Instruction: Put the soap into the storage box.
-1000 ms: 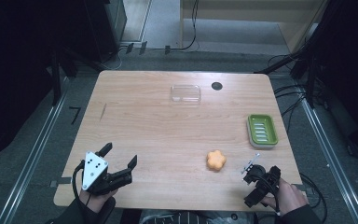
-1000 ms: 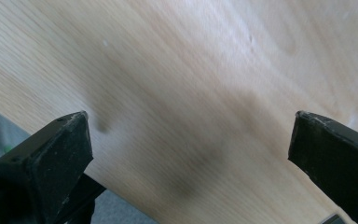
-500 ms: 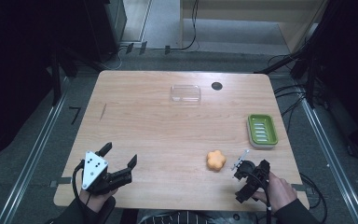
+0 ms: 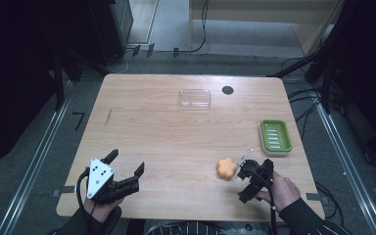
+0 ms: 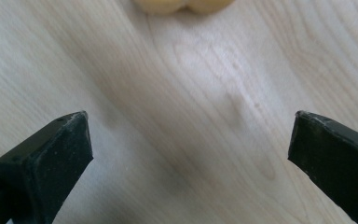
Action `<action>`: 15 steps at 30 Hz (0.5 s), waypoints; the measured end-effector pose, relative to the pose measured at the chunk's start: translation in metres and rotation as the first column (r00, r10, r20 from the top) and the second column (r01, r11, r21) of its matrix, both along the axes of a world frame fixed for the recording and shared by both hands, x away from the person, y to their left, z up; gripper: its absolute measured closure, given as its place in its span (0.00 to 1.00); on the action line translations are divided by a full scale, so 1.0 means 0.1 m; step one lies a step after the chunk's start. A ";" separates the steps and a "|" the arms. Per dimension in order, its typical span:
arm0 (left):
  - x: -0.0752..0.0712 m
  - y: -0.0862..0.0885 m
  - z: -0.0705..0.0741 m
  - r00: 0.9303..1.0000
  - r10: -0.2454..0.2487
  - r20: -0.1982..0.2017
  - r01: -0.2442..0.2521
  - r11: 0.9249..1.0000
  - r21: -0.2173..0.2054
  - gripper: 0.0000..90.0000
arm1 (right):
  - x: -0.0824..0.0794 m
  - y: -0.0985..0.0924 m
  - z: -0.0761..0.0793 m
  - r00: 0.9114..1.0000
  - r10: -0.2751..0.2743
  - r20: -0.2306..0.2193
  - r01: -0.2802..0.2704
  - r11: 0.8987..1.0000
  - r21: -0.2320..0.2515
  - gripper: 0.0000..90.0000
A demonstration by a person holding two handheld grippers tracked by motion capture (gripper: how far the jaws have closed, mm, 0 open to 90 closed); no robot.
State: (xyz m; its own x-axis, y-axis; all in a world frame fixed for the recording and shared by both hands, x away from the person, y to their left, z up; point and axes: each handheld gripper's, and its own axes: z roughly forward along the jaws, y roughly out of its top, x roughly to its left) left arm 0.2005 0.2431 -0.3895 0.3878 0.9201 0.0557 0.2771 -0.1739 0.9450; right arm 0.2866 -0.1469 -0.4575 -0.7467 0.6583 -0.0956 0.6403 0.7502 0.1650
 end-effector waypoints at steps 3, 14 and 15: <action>0.00 0.00 0.00 1.000 -0.004 -0.001 0.004 1.000 0.005 0.15 | 0.04 0.02 0.00 1.000 0.007 -0.004 -0.007 1.000 0.019 0.00; 0.00 -0.01 0.00 1.000 -0.009 0.000 0.009 1.000 0.008 0.15 | 0.12 0.13 0.01 1.000 0.021 -0.015 -0.020 0.999 0.035 0.00; 0.00 -0.01 0.00 1.000 -0.010 0.000 0.010 1.000 0.010 0.15 | 0.13 0.14 0.01 1.000 0.019 -0.020 -0.018 0.999 0.035 0.00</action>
